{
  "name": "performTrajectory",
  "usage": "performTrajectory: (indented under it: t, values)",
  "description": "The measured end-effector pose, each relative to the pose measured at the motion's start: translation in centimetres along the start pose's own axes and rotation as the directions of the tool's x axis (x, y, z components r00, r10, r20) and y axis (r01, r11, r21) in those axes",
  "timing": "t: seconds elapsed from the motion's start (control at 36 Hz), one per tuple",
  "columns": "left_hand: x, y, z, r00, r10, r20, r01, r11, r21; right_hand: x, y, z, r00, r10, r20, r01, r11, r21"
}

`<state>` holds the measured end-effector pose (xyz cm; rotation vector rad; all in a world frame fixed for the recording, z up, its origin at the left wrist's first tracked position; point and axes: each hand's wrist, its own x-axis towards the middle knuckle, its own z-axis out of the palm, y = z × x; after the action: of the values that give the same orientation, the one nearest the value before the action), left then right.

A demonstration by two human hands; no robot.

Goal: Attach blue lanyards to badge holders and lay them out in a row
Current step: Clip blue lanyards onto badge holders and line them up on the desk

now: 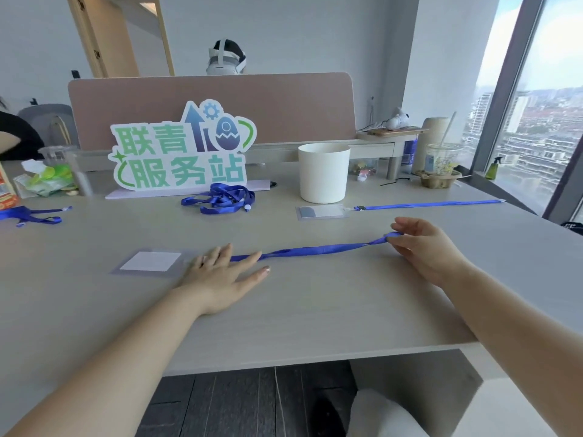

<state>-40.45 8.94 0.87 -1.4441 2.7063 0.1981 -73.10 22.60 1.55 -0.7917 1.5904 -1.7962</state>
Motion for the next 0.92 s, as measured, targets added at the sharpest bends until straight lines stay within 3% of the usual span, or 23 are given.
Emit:
performTrajectory:
  t: [0.11, 0.28, 0.47, 0.64, 0.92]
  values:
    - [-0.1, -0.3, 0.4, 0.999, 0.032, -0.041, -0.033, 0.999, -0.019, 0.4, 0.1, -0.9, 1.000, -0.030, 0.006, 0.031, 0.998, -0.063]
    - [-0.2, -0.1, 0.4, 0.989, 0.107, -0.101, -0.107, 0.994, 0.005, 0.7, 0.2, -1.0, 0.997, -0.071, -0.019, 0.071, 0.997, 0.004]
    - [-0.6, 0.3, 0.2, 0.990, 0.106, -0.093, -0.112, 0.991, -0.072, 0.1, 0.2, -1.5, 0.968, -0.212, -0.135, 0.187, 0.967, -0.175]
    - [-0.6, 0.1, 0.2, 0.989, 0.126, -0.077, -0.131, 0.989, -0.071, -0.7, -0.1, -1.8, 0.980, -0.145, -0.133, 0.107, 0.959, -0.261]
    - [-0.6, 0.0, 0.2, 0.992, 0.080, -0.099, -0.086, 0.994, -0.065, -1.0, 0.2, -0.9, 0.958, -0.259, -0.121, 0.163, 0.841, -0.517]
